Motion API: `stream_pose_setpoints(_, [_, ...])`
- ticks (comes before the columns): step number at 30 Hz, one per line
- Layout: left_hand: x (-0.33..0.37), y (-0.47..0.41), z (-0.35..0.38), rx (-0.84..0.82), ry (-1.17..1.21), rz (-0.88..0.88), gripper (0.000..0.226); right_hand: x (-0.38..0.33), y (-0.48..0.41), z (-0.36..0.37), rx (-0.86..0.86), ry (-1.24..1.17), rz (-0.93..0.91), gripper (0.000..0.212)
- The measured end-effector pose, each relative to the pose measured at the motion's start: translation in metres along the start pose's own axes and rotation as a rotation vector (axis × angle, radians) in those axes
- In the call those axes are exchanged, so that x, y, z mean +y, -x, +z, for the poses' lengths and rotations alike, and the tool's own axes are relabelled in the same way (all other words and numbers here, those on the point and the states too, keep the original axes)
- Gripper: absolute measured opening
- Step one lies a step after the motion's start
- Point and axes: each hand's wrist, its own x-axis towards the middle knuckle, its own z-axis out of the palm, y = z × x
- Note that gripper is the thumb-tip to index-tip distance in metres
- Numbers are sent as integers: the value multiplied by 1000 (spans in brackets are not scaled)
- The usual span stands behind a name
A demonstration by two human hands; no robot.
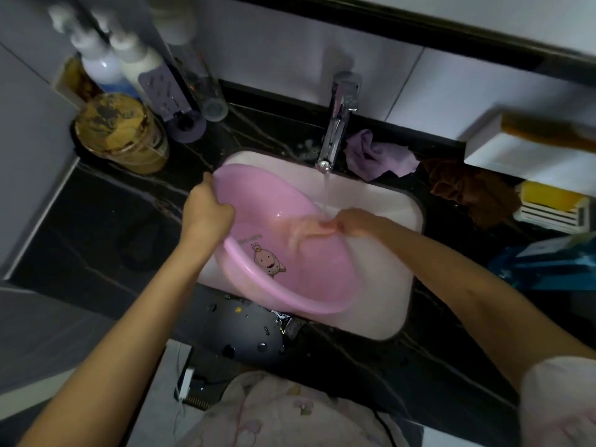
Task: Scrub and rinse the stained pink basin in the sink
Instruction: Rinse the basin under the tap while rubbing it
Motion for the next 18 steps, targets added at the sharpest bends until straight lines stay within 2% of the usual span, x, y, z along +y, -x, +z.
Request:
stream_pose_setpoints(2, [-4,0,0,1,-7,2,62,-1,-10,0,145,62,-50,39])
stream_pose_setpoints(4, [-8,0,-2,5,-6,-6,62,-3,-13,-1,113,63,-62,41])
stream_pose_setpoints(6, [-11,0,-3,0,5,-10,63,-2,-13,-3,29,-4,9,48])
stream_pose_setpoints(9, [-9,1,-1,-7,13,-17,63,-5,-14,-1,67,-37,43,64])
stream_pose_setpoints(12, [-7,1,-1,-4,23,-18,62,-14,-7,3,-17,-11,59,53])
stream_pose_setpoints(16, [-11,1,-2,-11,38,-20,63,-12,-7,19,40,-56,60,56])
stream_pose_setpoints(18, [-13,1,-3,-9,48,-28,59,-13,-5,25,-24,-62,46,41])
